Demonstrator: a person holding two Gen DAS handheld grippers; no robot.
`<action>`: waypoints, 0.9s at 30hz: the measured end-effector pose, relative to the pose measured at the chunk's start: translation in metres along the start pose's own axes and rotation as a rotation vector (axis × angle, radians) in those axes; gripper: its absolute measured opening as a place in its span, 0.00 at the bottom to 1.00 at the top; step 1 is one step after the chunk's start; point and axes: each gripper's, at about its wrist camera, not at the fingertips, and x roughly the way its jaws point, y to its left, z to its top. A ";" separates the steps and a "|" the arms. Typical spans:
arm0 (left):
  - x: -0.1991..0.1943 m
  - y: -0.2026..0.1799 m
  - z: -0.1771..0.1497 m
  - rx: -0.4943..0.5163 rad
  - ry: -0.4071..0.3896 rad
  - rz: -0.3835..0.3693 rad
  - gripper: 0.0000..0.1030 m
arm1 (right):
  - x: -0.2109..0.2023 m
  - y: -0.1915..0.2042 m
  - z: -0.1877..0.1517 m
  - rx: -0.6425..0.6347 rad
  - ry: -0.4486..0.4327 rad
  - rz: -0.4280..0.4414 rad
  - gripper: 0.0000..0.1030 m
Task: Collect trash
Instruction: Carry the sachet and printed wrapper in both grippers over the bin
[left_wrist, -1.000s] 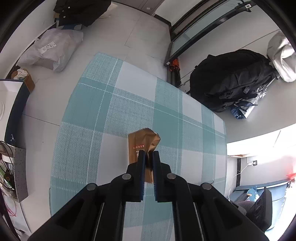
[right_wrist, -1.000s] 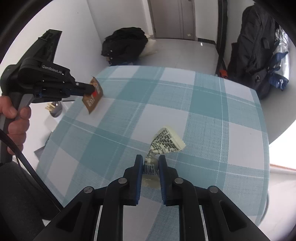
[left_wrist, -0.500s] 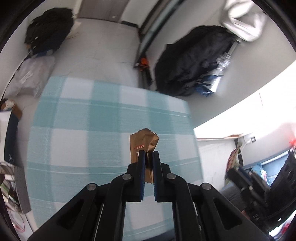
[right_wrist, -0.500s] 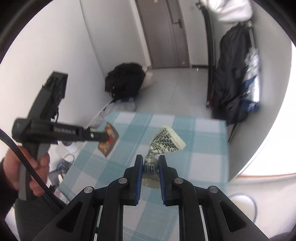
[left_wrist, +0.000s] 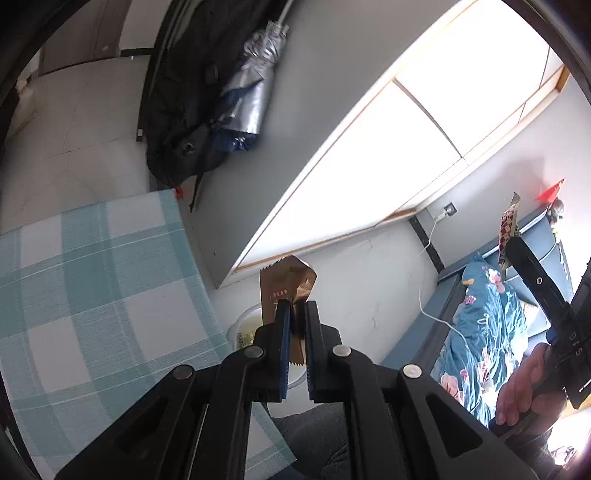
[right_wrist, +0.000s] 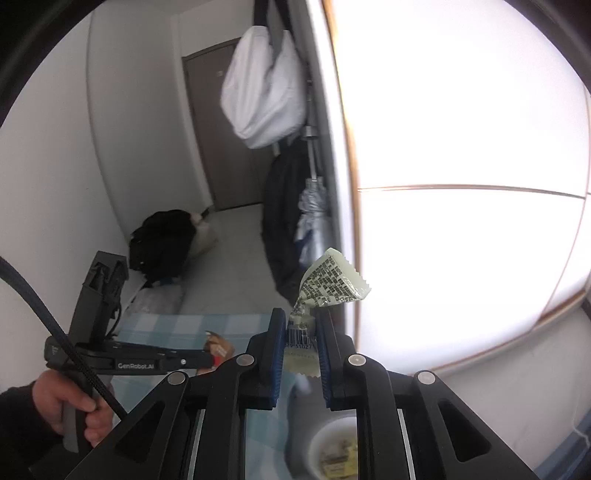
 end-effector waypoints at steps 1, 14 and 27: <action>0.007 -0.003 0.001 0.006 0.015 -0.002 0.03 | 0.002 -0.016 -0.004 0.029 0.005 -0.022 0.15; 0.129 -0.016 -0.013 0.037 0.294 0.003 0.03 | 0.085 -0.107 -0.107 0.167 0.227 -0.043 0.15; 0.227 -0.012 -0.035 0.070 0.613 0.060 0.03 | 0.182 -0.134 -0.219 0.372 0.509 0.062 0.15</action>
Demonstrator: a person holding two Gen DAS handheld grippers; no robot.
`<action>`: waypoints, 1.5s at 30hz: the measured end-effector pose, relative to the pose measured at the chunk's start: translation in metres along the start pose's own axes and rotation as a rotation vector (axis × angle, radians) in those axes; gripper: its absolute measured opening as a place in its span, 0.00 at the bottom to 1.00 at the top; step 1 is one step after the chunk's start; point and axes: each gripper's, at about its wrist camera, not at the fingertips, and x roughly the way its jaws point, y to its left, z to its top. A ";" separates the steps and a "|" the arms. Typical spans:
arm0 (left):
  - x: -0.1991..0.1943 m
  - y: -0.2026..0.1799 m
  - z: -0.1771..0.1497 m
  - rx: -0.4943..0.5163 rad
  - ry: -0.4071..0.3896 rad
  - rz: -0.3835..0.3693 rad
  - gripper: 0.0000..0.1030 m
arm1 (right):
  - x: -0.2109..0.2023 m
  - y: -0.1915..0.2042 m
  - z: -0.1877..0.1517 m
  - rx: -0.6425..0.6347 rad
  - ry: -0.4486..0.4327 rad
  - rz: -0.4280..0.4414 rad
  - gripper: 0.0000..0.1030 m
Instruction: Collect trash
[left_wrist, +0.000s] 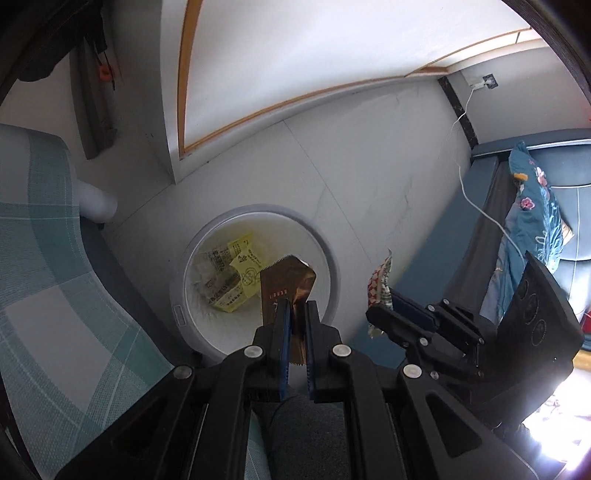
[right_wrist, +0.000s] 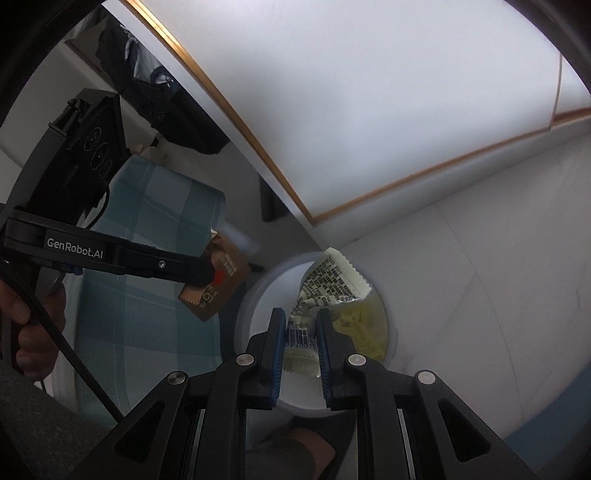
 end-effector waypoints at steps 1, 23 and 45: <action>0.001 -0.004 0.003 0.002 0.008 0.008 0.03 | 0.005 -0.002 -0.002 0.011 0.012 0.003 0.15; 0.000 0.000 0.015 -0.112 0.058 0.053 0.64 | 0.041 -0.015 -0.023 0.071 0.159 0.025 0.49; -0.141 -0.044 -0.061 -0.052 -0.425 0.304 0.83 | -0.082 0.001 0.008 0.101 -0.032 -0.034 0.67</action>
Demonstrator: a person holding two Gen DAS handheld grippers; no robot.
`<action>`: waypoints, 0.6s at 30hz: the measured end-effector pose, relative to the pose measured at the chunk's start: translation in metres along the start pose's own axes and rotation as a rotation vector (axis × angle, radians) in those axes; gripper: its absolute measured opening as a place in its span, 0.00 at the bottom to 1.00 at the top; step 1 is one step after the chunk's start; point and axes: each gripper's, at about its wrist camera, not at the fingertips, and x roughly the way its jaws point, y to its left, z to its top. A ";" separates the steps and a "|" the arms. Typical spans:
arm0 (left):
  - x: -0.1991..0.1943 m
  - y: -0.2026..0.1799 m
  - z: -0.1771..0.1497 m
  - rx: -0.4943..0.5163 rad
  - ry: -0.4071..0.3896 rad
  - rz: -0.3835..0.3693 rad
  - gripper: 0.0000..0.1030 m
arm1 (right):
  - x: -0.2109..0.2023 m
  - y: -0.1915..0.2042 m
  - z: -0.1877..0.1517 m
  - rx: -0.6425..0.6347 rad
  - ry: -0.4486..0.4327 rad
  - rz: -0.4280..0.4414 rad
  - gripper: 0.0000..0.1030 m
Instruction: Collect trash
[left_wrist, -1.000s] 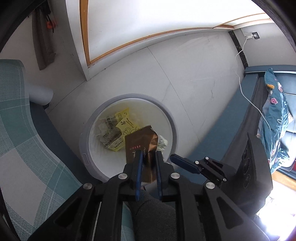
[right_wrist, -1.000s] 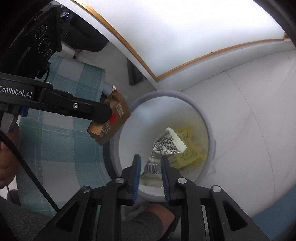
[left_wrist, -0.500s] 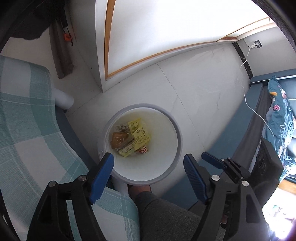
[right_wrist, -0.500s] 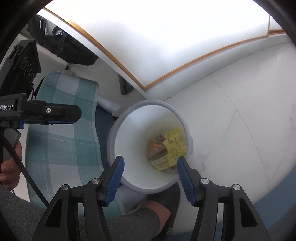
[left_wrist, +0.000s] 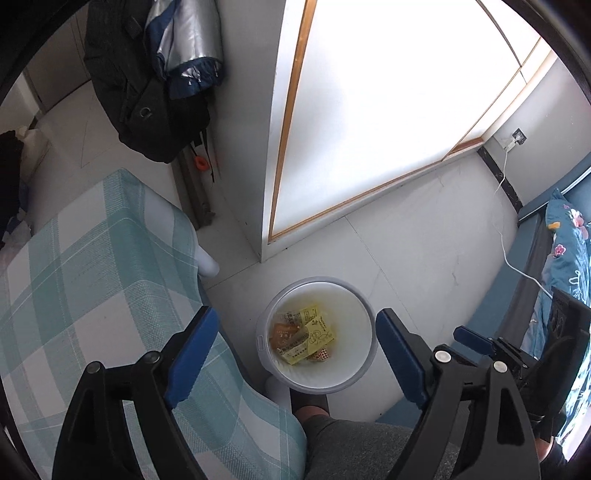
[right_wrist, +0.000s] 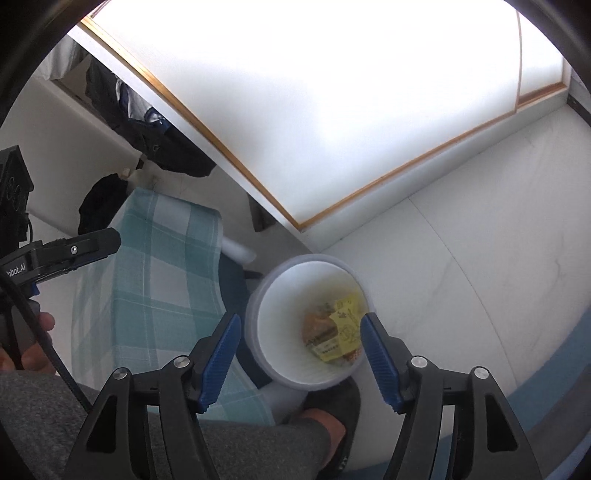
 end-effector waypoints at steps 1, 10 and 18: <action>-0.003 -0.001 0.000 0.001 -0.003 0.002 0.83 | -0.003 0.002 0.000 -0.001 -0.003 0.001 0.68; -0.018 -0.008 -0.010 0.025 -0.037 0.019 0.83 | -0.022 0.013 -0.007 -0.010 -0.027 -0.003 0.71; -0.019 -0.004 -0.012 0.016 -0.050 0.016 0.83 | -0.029 0.018 -0.010 -0.018 -0.041 -0.009 0.71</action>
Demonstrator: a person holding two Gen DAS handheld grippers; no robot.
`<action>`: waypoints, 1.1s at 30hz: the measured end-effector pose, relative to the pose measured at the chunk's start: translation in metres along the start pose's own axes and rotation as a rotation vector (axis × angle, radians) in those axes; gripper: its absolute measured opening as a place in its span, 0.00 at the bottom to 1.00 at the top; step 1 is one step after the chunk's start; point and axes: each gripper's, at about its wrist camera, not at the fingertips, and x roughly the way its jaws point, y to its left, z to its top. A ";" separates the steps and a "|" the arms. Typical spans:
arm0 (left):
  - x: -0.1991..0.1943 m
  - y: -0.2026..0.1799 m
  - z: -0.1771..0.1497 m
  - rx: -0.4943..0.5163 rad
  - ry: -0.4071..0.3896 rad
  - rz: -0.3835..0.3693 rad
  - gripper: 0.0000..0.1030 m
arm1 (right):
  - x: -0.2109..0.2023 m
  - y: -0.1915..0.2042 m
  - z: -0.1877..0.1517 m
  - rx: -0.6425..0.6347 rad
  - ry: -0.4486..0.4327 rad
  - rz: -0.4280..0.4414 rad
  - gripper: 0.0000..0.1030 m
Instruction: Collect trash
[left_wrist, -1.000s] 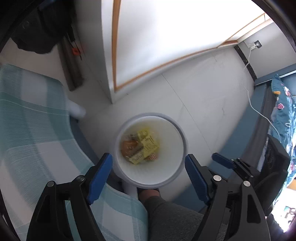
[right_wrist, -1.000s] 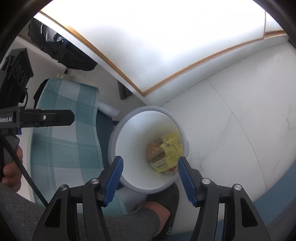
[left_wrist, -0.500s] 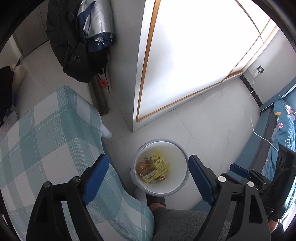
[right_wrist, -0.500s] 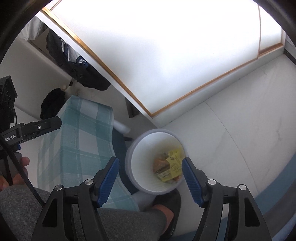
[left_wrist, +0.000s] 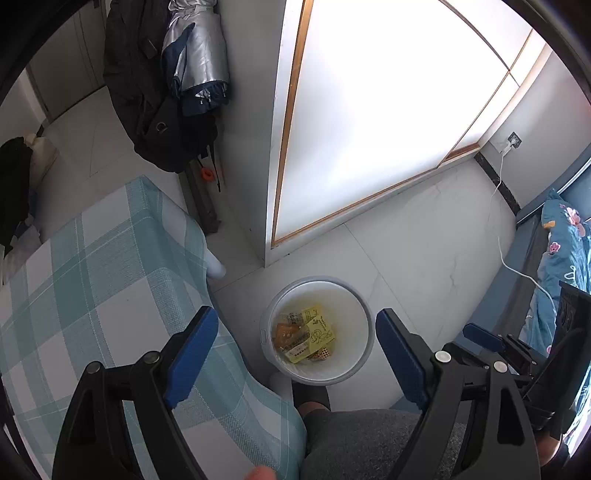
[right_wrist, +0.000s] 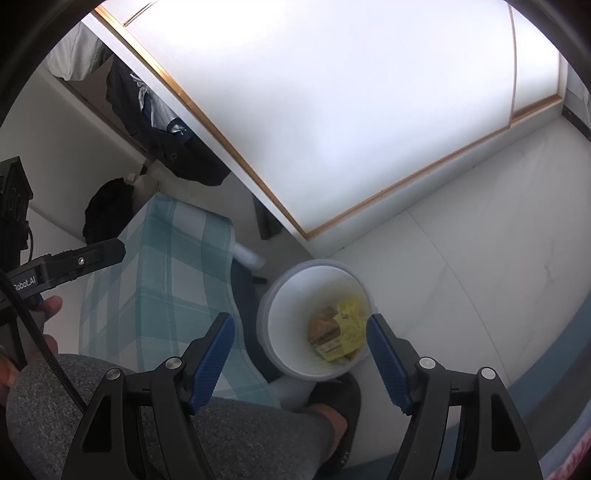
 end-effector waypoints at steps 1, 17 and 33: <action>0.000 -0.001 -0.001 0.002 0.000 0.003 0.83 | 0.000 0.001 0.000 -0.001 0.000 -0.001 0.71; 0.004 0.000 -0.005 -0.013 0.010 -0.001 0.83 | 0.003 -0.001 0.000 -0.007 0.006 0.000 0.71; 0.005 -0.004 -0.004 0.007 -0.002 0.010 0.83 | 0.012 -0.003 0.000 -0.011 0.019 -0.006 0.71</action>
